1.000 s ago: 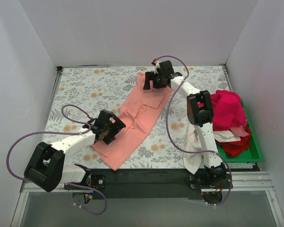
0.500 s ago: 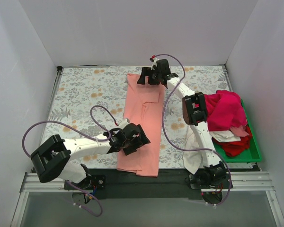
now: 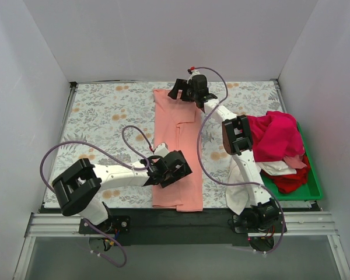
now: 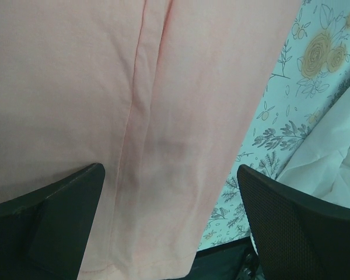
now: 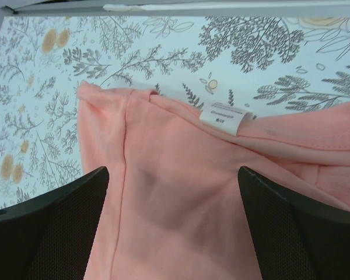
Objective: Fold and stack the t-shirts
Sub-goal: Fold the tshirt
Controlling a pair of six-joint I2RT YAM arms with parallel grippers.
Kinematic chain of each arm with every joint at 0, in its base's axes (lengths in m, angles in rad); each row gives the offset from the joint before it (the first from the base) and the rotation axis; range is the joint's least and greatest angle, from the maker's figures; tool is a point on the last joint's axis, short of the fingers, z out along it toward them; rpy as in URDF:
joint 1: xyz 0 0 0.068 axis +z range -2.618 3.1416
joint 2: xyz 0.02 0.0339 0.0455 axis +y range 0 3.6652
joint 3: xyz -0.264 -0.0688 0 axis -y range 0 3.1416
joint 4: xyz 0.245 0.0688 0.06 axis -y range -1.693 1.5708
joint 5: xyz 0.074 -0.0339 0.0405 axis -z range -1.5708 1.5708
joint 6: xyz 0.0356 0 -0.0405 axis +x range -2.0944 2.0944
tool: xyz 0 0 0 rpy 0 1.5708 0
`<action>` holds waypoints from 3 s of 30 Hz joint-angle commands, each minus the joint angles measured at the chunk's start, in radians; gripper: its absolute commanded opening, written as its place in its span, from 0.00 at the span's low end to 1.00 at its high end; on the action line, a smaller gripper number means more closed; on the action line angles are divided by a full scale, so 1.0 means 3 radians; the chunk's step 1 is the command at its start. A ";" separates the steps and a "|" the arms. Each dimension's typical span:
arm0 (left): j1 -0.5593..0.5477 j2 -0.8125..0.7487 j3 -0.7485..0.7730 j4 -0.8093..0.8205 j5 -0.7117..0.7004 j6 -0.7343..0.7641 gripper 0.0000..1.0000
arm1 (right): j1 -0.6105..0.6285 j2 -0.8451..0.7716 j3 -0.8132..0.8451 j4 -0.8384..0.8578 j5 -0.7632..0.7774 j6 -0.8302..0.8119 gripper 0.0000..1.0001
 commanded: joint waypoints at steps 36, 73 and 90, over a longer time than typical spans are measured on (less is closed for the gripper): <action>-0.0021 -0.1646 -0.0953 -0.1293 0.0417 0.0525 0.46 | 0.0954 -0.4473 -0.4926 -0.0591 0.1324 -0.0323 0.98; -0.0021 -0.2132 -0.1363 -0.1032 0.0565 0.0285 0.00 | 0.2779 -0.5026 -0.6036 -0.1347 0.0890 0.0367 0.33; 0.0045 -0.1806 -0.0719 -0.0746 -0.0119 0.0744 0.00 | 0.2519 -0.5077 -0.5275 -0.1414 0.1968 -0.0041 0.01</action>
